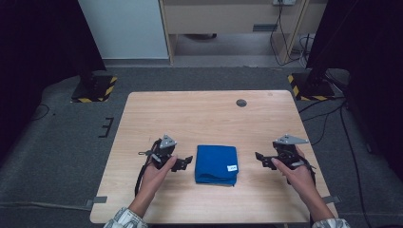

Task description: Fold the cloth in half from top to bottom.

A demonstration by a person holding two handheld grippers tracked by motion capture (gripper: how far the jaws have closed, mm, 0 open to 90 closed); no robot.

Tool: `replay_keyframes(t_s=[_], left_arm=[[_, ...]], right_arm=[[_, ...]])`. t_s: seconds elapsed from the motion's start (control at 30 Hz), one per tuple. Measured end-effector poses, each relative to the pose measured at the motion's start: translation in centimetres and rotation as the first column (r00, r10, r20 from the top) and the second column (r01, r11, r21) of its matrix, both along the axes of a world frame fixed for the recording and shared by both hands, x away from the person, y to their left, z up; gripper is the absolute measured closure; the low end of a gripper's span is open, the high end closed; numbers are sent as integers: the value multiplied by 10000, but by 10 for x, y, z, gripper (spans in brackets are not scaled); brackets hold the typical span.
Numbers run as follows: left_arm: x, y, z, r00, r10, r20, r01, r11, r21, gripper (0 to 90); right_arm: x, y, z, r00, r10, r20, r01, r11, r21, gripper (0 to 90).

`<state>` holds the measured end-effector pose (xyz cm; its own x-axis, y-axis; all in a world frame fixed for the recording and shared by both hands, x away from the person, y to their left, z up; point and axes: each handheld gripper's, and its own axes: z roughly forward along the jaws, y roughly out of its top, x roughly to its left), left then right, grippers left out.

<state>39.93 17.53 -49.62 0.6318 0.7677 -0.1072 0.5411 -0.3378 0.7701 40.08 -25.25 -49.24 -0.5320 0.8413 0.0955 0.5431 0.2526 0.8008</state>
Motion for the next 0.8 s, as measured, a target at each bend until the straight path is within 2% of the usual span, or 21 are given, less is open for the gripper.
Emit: replay_keyframes(t_s=[0.23, 0.57, 0.8], left_arm=[[6, 12, -3, 9998, 108, -159, -103, 9994, 317, 62], [24, 36, -11, 9971, 562, -511, -513, 9944, 927, 62], [34, 48, -14, 9930, 969, -672, -903, 9914, 950, 62]], right_arm=[[7, -13, -7, 9992, -324, -224, 323, 9995, -41, 87], [32, -33, -17, 9926, -977, -723, 955, 9949, -334, 92], [47, -33, -21, 9889, -1124, -968, 1072, 9926, -568, 92]])
